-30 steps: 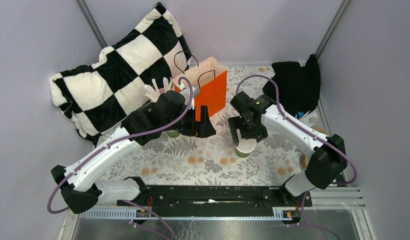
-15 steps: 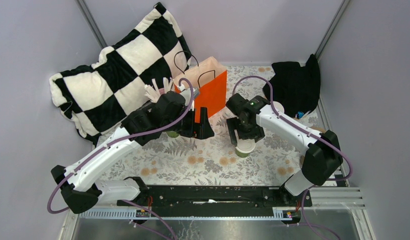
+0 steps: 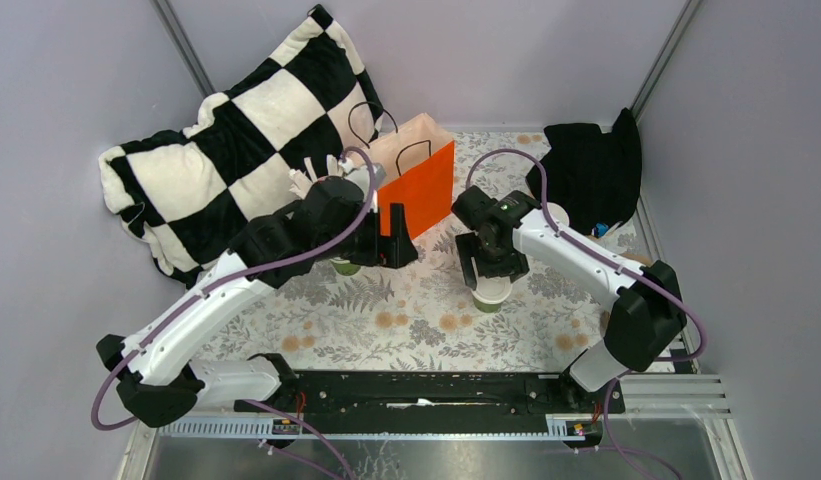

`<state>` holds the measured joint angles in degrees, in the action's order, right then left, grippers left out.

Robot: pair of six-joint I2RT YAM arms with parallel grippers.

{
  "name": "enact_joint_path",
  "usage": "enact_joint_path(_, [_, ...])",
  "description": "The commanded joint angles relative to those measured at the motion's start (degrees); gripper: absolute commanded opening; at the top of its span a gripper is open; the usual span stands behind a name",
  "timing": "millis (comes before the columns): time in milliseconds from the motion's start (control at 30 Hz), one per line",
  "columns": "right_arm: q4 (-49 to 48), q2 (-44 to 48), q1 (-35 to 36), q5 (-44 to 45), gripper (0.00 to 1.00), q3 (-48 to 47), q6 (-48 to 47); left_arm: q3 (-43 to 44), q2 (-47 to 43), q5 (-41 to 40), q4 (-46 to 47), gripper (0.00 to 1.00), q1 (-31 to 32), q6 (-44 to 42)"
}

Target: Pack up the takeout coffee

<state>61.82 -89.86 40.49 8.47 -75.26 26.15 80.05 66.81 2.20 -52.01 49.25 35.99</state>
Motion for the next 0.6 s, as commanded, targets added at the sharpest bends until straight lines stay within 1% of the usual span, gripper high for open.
enact_joint_path(0, [1.0, 2.6, 0.4, 4.6, 0.78, 0.0, 1.2, 7.4, -0.5, -12.4, -5.3, 0.87, -1.8, 2.6])
enact_joint_path(100, [1.8, 4.5, 0.4, 5.5, 0.78, 0.1, 1.3, 12.1, 0.0, -21.2, -11.3, 0.89, -3.8, 5.0])
enact_joint_path(133, [2.1, 5.3, 0.4, 5.8, 0.78, 0.0, 1.4, 13.8, 0.8, -25.0, -13.5, 0.91, -5.5, 5.5])
enact_joint_path(200, [2.4, 7.7, 0.4, 6.3, 0.77, 0.2, 1.7, 17.1, 2.9, -26.5, -16.4, 0.92, -11.8, 5.4])
enact_joint_path(233, [2.4, 9.1, 0.3, 6.4, 0.77, 0.4, 1.8, 18.4, 4.2, -25.3, -16.8, 0.92, -15.7, 5.1])
enact_joint_path(300, [2.2, 12.2, 0.4, 7.0, 0.77, 0.9, 2.4, 19.6, 6.7, -20.0, -15.3, 0.89, -22.5, 4.4])
enact_joint_path(367, [2.2, 14.8, 0.4, 7.7, 0.77, 0.7, 1.9, 20.3, 10.1, -13.7, -13.3, 0.82, -26.6, 4.2])
enact_joint_path(433, [2.4, 17.0, 0.4, 8.7, 0.77, -0.1, 1.2, 21.9, 13.9, -10.5, -12.0, 0.76, -28.3, 4.8])
enact_joint_path(567, [3.4, 19.9, 0.4, 9.6, 0.77, -2.8, -0.5, 23.8, 18.8, -8.4, -6.3, 0.74, -28.7, 4.6])
